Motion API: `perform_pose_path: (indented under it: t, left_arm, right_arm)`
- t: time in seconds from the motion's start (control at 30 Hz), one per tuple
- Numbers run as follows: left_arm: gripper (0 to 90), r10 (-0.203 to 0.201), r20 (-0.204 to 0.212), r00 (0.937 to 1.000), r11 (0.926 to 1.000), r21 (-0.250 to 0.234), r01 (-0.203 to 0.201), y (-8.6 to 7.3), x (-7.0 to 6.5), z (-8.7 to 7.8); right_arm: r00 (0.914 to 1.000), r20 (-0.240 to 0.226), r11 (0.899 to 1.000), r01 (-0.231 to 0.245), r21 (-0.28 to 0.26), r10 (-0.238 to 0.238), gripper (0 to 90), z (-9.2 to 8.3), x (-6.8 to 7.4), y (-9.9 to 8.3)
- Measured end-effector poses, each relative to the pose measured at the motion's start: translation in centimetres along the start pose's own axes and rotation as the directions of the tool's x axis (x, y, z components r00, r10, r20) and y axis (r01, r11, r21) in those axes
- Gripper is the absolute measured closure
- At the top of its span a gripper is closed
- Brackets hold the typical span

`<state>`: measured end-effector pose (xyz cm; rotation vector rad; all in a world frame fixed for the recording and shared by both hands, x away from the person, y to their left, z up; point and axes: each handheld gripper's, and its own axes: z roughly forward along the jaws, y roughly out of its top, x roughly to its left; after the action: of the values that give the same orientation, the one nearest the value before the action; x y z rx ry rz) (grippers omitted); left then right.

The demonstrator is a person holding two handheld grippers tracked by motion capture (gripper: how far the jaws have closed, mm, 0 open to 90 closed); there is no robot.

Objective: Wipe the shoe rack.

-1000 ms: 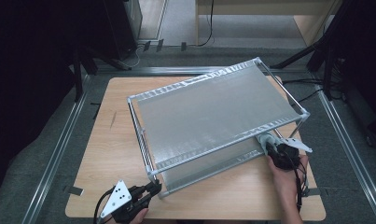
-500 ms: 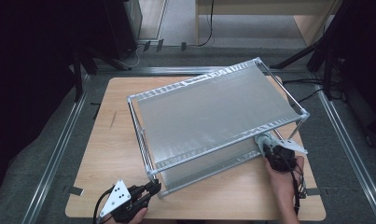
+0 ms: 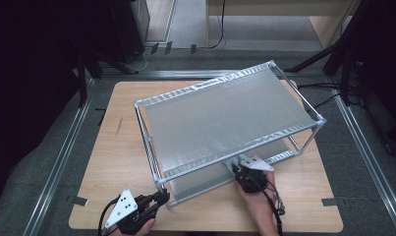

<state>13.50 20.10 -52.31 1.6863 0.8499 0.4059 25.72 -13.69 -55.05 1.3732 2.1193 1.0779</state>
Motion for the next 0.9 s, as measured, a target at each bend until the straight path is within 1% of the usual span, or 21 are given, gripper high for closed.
perform_pose_path:
  t: [0.07,0.1,0.17,0.2,0.27,0.3,0.37,0.4,0.43,0.5,0.53,0.57,0.6,0.67,0.7,0.73,0.77,0.8,0.9]
  left_arm:
    - [79.4,-0.003,0.000,1.0000,1.0000,-0.001,0.003,0.0,0.0,0.0]
    - [79.3,-0.006,0.000,1.0000,1.0000,-0.002,0.006,0.0,0.0,0.1]
    - [79.3,-0.001,-0.002,1.0000,1.0000,-0.002,0.001,0.0,-0.1,0.1]
    - [79.4,-0.001,-0.003,1.0000,1.0000,-0.001,0.001,0.0,-0.1,0.1]
    - [79.4,0.001,-0.003,1.0000,1.0000,-0.002,-0.001,0.0,0.0,0.1]
    - [79.4,0.002,-0.003,1.0000,1.0000,-0.002,-0.002,0.0,0.0,0.1]
    - [79.4,0.003,-0.004,1.0000,1.0000,-0.001,-0.003,0.0,-0.1,0.1]
    - [79.4,0.004,-0.003,1.0000,1.0000,-0.001,-0.004,0.0,0.0,0.1]
    - [79.5,0.003,-0.003,1.0000,1.0000,-0.003,-0.003,0.0,0.0,0.1]
    - [79.5,0.004,-0.003,1.0000,1.0000,-0.002,-0.004,0.0,0.0,0.1]
    - [79.5,0.005,-0.003,1.0000,1.0000,-0.001,-0.005,0.0,0.0,0.1]
    - [79.5,0.006,-0.003,1.0000,1.0000,-0.001,-0.006,0.0,0.0,0.1]
    - [79.5,0.005,-0.003,1.0000,1.0000,-0.001,-0.005,0.0,0.0,0.1]
    - [79.5,0.004,-0.001,1.0000,1.0000,-0.002,-0.004,0.0,0.0,0.1]
    - [79.5,0.005,-0.001,1.0000,1.0000,-0.002,-0.005,0.0,0.0,0.1]
    - [79.5,0.006,-0.001,1.0000,1.0000,-0.002,-0.006,0.0,0.0,0.1]
    - [79.5,0.003,-0.003,1.0000,1.0000,-0.003,-0.003,0.0,0.0,0.0]
    - [79.5,0.003,-0.004,1.0000,1.0000,-0.004,-0.003,0.0,0.1,0.0]
    - [79.6,0.002,-0.009,1.0000,1.0000,-0.005,-0.002,0.0,0.3,-0.1]
  right_arm:
    - [0.9986,-0.043,0.999,0.033,0.008,-0.032,81.2,0.2,1.9,-0.1]
    - [0.9964,-0.064,0.998,0.056,0.010,-0.055,81.1,0.3,2.8,-0.1]
    - [0.9905,-0.100,0.995,0.096,0.006,-0.094,81.1,0.5,4.4,-0.2]
    - [0.9870,-0.123,0.994,0.105,0.007,-0.103,81.1,0.5,5.2,-0.3]
    - [0.9811,-0.151,0.992,0.124,0.007,-0.121,81.0,0.6,6.2,-0.4]
    - [0.9759,-0.164,0.989,0.146,0.006,-0.144,80.9,0.6,6.7,-0.5]
    - [0.9698,-0.178,0.985,0.170,0.005,-0.166,80.8,0.5,7.0,-0.4]
    - [0.9681,-0.176,0.983,0.182,0.004,-0.178,80.7,0.5,6.9,-0.4]
    - [0.9683,-0.174,0.983,0.183,0.004,-0.180,80.7,0.5,6.6,-0.3]
    - [0.9734,-0.164,0.986,0.165,0.013,-0.160,80.5,0.5,5.5,-0.1]
    - [0.9782,-0.154,0.989,0.144,0.017,-0.140,80.4,0.5,4.6,-0.1]
    - [0.9812,-0.147,0.991,0.129,0.019,-0.125,80.4,0.5,4.0,0.0]
    - [0.9856,-0.128,0.993,0.113,0.022,-0.110,80.4,0.4,2.9,0.0]
    - [0.9918,-0.093,0.996,0.091,0.021,-0.088,80.4,0.2,1.3,0.1]
    - [0.9943,-0.062,0.996,0.089,0.018,-0.087,80.4,0.0,0.2,0.2]
    - [0.9962,-0.043,0.997,0.077,0.019,-0.076,80.4,-0.1,-0.5,0.2]
    - [0.9981,-0.018,0.998,0.059,0.017,-0.059,80.4,-0.3,-1.6,0.2]
    - [0.9992,0.004,0.999,0.039,0.017,-0.039,80.5,-0.5,-2.6,0.3]
    - [0.9980,0.061,1.000,0.016,0.016,-0.016,80.5,-1.1,-4.9,0.5]
